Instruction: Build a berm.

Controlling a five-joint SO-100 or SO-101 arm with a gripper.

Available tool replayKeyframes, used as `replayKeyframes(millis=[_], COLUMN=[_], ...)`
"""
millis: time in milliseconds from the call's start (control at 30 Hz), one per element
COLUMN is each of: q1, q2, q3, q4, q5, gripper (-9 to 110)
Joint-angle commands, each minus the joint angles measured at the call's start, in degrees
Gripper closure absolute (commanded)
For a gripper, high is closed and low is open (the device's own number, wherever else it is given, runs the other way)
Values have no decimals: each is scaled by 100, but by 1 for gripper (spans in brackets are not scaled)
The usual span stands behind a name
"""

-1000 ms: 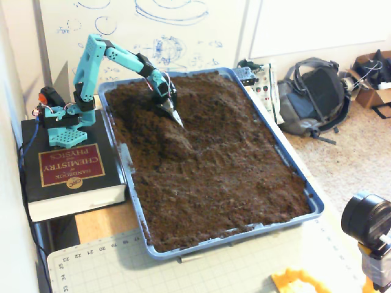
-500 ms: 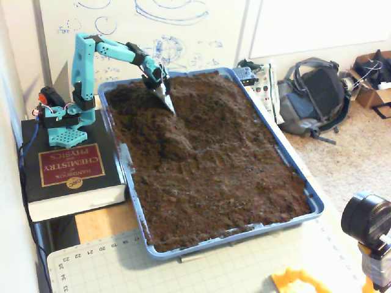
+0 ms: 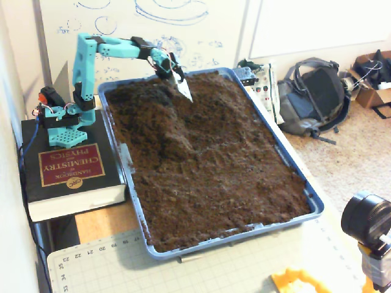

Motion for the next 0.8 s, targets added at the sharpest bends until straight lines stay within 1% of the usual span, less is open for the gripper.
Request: replayKeyframes(millis=[0, 167, 333, 400, 767], q1=[97, 88, 18, 0, -299], q2=[-299, -1151, -1591, -1749, -2602], q3=[-1028, -1644, -2259, -2461, -2751], q4=[0, 0, 0, 0, -79], q5=[62, 97, 765, 888, 686], gripper=[101, 101, 101, 101, 101])
